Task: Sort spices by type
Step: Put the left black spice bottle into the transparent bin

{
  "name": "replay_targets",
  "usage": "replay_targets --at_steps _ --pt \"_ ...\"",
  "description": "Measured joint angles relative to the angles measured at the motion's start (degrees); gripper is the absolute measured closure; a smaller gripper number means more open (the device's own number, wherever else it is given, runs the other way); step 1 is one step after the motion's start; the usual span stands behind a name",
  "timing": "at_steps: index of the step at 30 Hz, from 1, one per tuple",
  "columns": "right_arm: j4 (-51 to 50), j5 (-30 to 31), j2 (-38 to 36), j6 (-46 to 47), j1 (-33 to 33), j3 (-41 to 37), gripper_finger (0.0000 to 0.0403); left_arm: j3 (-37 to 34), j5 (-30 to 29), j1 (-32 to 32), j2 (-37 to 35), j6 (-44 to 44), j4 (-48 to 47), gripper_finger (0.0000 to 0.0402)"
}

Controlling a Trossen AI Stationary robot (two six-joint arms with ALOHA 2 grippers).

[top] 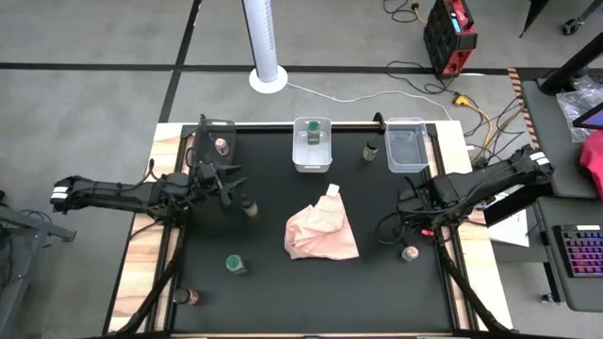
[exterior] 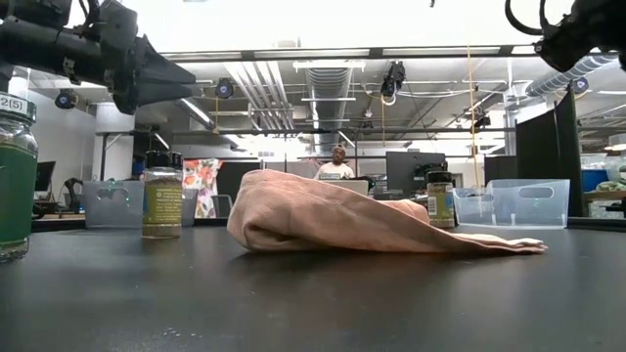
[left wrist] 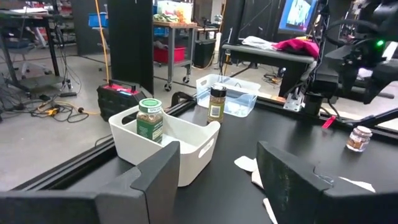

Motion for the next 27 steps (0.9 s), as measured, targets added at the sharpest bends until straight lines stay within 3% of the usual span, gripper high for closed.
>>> replay_targets --at_steps 10,16,27 --pt "0.17 4.48 0.0 -1.18 -0.8 0.19 0.012 0.0 0.02 0.0 0.08 -1.58 0.08 0.0205" --pt "0.39 10.12 0.0 -2.53 -0.67 0.06 0.0132 0.0 0.03 0.0 0.57 -1.71 0.1 0.0205" --pt "1.19 10.53 0.0 -2.34 -0.67 0.03 0.0131 0.0 0.04 0.0 0.66 -2.61 0.04 0.0205"
